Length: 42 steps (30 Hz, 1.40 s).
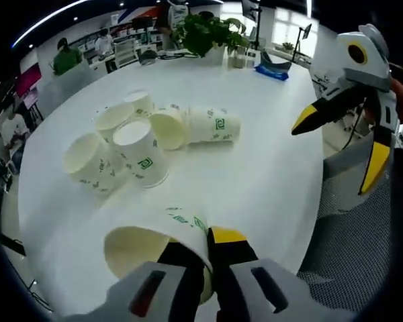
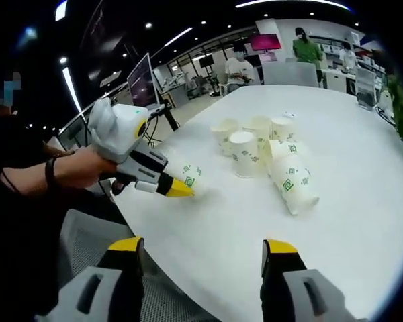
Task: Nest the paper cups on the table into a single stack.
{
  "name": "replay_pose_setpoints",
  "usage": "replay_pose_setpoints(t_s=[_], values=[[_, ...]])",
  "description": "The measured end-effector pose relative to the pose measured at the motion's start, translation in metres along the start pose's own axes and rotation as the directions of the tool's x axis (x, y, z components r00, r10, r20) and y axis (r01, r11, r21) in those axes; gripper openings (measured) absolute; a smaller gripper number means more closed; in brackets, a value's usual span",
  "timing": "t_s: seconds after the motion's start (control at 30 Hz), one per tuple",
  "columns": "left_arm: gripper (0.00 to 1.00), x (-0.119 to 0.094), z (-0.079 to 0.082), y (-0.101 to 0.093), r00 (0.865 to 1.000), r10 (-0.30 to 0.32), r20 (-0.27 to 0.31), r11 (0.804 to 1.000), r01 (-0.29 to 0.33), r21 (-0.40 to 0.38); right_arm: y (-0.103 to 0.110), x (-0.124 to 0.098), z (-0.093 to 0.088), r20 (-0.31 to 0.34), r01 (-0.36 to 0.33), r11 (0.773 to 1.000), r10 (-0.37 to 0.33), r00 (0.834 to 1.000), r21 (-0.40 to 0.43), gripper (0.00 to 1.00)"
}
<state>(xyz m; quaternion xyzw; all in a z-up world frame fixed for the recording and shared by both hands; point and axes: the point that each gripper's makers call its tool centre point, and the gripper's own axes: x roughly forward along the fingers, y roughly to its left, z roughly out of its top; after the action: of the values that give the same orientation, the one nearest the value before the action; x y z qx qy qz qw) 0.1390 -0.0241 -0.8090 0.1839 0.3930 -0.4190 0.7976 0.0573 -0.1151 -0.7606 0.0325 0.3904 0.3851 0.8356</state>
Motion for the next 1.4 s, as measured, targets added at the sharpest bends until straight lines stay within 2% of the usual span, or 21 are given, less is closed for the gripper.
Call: replay_pose_setpoints(t_s=[0.27, 0.77, 1.13, 1.4], values=[[0.02, 0.0006, 0.0012, 0.0020, 1.000, 0.004, 0.007, 1.000, -0.004, -0.004, 0.0042, -0.0005, -0.0005, -0.001, 0.000, 1.000, 0.000, 1.000, 0.003, 0.71], [0.08, 0.0048, 0.0006, -0.0018, 1.000, -0.001, 0.005, 1.000, 0.001, -0.001, -0.0026, -0.0001, -0.0038, -0.001, 0.000, 1.000, 0.000, 1.000, 0.017, 0.71], [0.12, 0.0037, 0.0051, -0.0016, 1.000, 0.003, 0.030, 1.000, -0.003, -0.009, -0.0052, 0.0000, -0.0046, 0.007, -0.002, 1.000, 0.002, 1.000, 0.026, 0.71], [0.17, 0.0001, 0.0096, -0.0004, 0.997, 0.014, 0.076, 1.000, -0.012, -0.024, -0.0041, -0.0005, -0.0026, 0.017, -0.001, 0.999, 0.000, 1.000, 0.033, 0.71]])
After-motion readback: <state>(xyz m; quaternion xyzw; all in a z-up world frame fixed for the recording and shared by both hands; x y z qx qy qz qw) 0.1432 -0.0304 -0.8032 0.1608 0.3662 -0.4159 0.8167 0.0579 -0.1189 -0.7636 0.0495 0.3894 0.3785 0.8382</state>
